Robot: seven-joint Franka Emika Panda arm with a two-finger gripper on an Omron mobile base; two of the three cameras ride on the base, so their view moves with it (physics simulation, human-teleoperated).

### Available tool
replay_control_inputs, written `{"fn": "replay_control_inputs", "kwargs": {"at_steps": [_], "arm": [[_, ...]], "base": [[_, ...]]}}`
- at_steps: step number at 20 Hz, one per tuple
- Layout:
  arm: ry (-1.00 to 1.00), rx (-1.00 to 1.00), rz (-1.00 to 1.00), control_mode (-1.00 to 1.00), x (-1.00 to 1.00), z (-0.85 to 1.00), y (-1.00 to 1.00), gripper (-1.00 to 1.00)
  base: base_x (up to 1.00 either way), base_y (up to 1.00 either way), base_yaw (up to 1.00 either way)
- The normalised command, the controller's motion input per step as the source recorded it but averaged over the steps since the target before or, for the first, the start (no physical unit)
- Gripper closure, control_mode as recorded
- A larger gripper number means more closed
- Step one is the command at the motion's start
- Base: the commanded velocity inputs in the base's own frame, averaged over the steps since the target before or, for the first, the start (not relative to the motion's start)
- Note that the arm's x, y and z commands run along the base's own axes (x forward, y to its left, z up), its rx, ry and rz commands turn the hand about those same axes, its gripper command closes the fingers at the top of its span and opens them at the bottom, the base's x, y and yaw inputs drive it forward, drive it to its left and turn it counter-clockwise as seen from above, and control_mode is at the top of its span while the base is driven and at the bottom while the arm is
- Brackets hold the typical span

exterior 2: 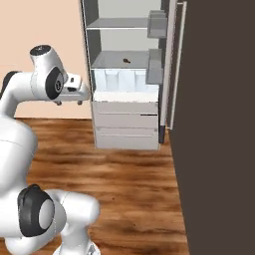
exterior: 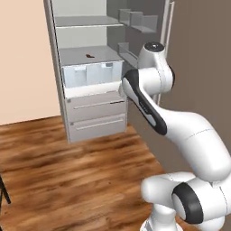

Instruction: Take the cheese, chicken drumstick, and squash from the fridge and place them on the plate on the dining counter to create an appetizer plate.

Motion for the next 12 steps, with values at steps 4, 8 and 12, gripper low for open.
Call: {"fn": "replay_control_inputs", "kwargs": {"at_steps": [4, 8, 12], "arm": [[0.00, 0.00, 0.00, 1.00, 0.00, 0.00, 0.00, -1.00], [0.00, 0.00, 0.00, 1.00, 0.00, 0.00, 0.00, -1.00], [0.00, 0.00, 0.00, 1.00, 0.00, 0.00, 0.00, -1.00]], "base": [[1.00, 0.03, -0.27], [1.00, 0.24, -0.20], [1.00, 0.29, -0.10]]}}
